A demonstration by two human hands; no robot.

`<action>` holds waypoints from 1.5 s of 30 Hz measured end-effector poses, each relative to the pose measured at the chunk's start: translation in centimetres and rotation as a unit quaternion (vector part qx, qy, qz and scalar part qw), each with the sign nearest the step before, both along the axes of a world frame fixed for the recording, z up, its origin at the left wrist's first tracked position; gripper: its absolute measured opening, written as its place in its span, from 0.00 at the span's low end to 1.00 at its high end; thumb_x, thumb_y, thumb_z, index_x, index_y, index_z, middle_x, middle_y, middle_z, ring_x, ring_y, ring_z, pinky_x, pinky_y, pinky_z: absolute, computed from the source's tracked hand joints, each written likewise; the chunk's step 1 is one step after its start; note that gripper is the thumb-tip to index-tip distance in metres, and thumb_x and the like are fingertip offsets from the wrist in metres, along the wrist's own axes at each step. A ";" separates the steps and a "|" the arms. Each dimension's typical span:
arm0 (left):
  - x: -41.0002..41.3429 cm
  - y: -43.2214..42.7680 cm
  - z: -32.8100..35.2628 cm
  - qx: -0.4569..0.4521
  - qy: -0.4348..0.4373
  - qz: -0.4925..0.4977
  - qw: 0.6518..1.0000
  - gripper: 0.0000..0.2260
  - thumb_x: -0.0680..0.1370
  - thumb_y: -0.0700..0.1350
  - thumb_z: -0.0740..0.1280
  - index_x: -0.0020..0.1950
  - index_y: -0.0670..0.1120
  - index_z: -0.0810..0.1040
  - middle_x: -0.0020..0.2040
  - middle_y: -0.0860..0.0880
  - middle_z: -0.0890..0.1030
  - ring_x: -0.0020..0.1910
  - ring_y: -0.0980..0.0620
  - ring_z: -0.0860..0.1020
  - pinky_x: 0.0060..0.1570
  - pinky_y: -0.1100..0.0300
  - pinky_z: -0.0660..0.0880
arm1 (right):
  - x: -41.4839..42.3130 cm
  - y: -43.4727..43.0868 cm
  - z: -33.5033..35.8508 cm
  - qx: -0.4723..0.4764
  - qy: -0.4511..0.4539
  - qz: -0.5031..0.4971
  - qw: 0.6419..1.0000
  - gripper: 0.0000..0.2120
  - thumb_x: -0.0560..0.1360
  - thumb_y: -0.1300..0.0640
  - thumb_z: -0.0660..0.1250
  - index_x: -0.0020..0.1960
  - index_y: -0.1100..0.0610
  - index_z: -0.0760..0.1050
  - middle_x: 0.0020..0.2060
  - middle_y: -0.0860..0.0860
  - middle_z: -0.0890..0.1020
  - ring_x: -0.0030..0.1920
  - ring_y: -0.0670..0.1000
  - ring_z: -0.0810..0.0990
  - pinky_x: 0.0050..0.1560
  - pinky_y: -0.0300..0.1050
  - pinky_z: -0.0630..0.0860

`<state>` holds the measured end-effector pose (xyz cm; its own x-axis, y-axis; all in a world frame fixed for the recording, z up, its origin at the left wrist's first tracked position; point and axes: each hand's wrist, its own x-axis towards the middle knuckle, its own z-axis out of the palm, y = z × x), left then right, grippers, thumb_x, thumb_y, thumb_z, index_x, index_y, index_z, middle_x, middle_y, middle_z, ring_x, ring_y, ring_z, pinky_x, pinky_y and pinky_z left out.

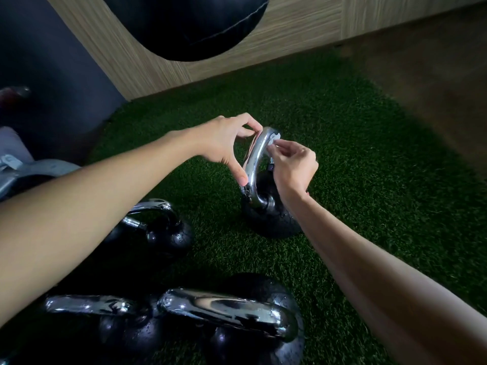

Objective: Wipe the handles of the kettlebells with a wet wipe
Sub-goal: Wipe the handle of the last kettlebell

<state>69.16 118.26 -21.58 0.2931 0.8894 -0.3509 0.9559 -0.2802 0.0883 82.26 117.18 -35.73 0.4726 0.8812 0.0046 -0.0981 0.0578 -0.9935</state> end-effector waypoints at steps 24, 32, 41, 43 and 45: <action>0.0 -1.1 0.3 -0.006 -0.015 0.007 1.000 0.57 0.52 0.63 0.84 0.77 0.59 0.61 0.77 0.53 0.70 0.80 0.45 0.61 0.75 0.40 0.60 | 2.8 0.4 -1.7 -0.061 -0.147 0.016 0.987 0.05 0.70 0.55 0.79 0.46 0.52 0.86 0.36 0.43 0.85 0.38 0.42 0.84 0.49 0.42 0.83; -0.3 -6.1 -2.3 0.100 -0.092 0.121 0.983 0.40 0.64 0.61 0.81 0.73 0.56 0.71 0.68 0.53 0.79 0.56 0.53 0.80 0.52 0.56 0.78 | 6.5 0.8 2.3 0.041 -0.120 0.024 0.992 0.06 0.70 0.54 0.79 0.46 0.50 0.87 0.37 0.41 0.86 0.35 0.36 0.82 0.41 0.35 0.81; 2.1 -7.4 -6.2 0.239 -0.142 0.272 0.921 0.32 0.66 0.62 0.81 0.67 0.56 0.76 0.56 0.55 0.85 0.49 0.52 0.83 0.45 0.55 0.82 | 5.4 4.2 6.8 0.144 -0.418 0.260 0.858 0.09 0.77 0.56 0.72 0.56 0.49 0.85 0.52 0.44 0.85 0.45 0.41 0.79 0.38 0.22 0.66; 2.0 -7.6 -6.8 0.247 -0.158 0.284 0.913 0.31 0.66 0.63 0.80 0.66 0.56 0.77 0.55 0.56 0.85 0.49 0.52 0.83 0.44 0.56 0.81 | 5.7 5.0 7.2 0.123 -0.438 0.305 0.837 0.10 0.78 0.56 0.70 0.58 0.46 0.84 0.52 0.43 0.85 0.40 0.37 0.77 0.34 0.23 0.66; 1.9 -8.0 -7.2 0.243 -0.174 0.296 0.907 0.30 0.67 0.63 0.79 0.65 0.57 0.77 0.55 0.56 0.85 0.49 0.52 0.84 0.45 0.55 0.82 | 6.0 5.7 7.8 0.114 -0.466 0.339 0.809 0.11 0.78 0.53 0.69 0.59 0.44 0.82 0.51 0.42 0.84 0.41 0.39 0.79 0.39 0.28 0.69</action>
<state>71.07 110.30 -28.83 -0.2686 0.9520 0.1470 0.8896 0.1866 0.4168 88.25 122.87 -27.93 -0.4217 0.8626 0.2794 0.6012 0.4967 -0.6260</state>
